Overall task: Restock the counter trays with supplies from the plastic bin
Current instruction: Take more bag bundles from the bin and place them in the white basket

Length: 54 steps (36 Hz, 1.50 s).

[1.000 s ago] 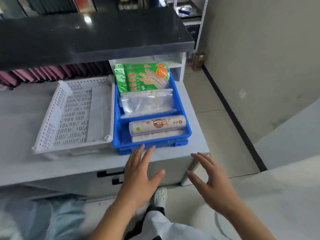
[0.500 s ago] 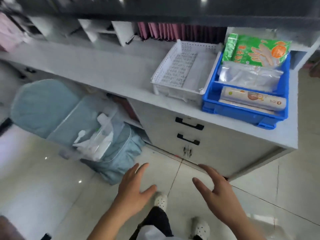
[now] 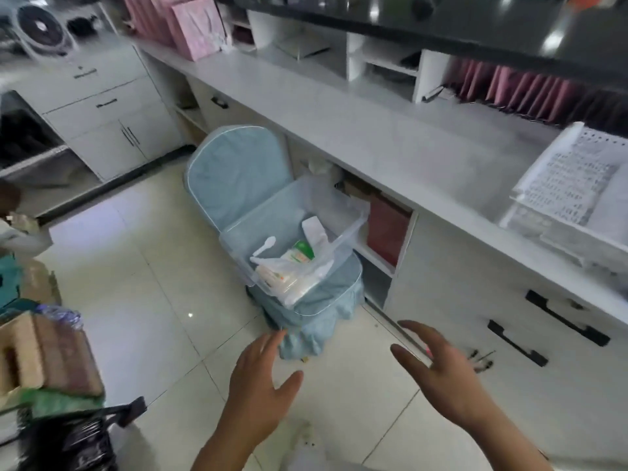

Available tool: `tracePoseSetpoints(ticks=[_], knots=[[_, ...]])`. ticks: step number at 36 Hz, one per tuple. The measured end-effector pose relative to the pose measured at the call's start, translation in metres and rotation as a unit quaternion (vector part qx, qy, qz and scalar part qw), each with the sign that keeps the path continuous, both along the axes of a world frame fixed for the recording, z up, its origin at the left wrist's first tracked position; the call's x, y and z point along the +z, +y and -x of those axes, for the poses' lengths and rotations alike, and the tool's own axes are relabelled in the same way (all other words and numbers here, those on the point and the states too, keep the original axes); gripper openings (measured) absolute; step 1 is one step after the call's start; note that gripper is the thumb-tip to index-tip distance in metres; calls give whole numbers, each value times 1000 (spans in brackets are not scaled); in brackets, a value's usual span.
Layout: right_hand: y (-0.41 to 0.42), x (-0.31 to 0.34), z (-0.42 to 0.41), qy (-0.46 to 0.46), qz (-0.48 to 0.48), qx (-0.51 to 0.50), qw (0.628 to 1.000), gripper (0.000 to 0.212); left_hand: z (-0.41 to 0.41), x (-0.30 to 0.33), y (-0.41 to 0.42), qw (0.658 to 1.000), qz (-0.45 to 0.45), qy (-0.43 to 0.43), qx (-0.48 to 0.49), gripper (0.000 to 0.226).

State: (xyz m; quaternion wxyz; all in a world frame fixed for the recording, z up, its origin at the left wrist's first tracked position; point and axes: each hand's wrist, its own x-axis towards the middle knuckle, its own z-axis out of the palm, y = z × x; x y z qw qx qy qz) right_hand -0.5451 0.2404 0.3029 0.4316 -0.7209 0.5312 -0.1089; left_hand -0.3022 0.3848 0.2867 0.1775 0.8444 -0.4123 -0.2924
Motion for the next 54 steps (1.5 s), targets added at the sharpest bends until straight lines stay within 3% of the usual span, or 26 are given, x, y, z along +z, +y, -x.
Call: tracePoseSetpoints(ticks=[8, 14, 24, 32, 36, 42, 47, 51, 54], knots=[[-19, -7, -104, 25, -19, 45, 999, 45, -89, -27, 25, 995, -55, 49, 70, 73], [-68, -31, -153, 57, -34, 66, 996, 40, -127, -52, -4, 990, -79, 83, 82, 73], [-202, -84, -250, 65, -70, 153, 984, 45, -180, -82, -120, 973, -108, 136, 154, 70], [-316, -170, -320, 209, -59, 300, 929, 55, -211, -130, -255, 935, -84, 234, 252, 61], [-345, -223, -334, 283, 33, 359, 889, 55, -234, -179, -316, 880, -99, 307, 349, 57], [-346, -278, -321, 311, 121, 358, 872, 59, -254, -259, -358, 730, -109, 418, 530, 60], [-339, -298, -321, 289, 173, 314, 888, 49, -255, -324, -373, 667, -129, 443, 584, 62], [-338, -305, -323, 285, 186, 291, 894, 48, -255, -365, -383, 653, -110, 429, 615, 47], [-338, -309, -321, 271, 196, 285, 898, 47, -256, -383, -391, 591, -54, 430, 681, 31]])
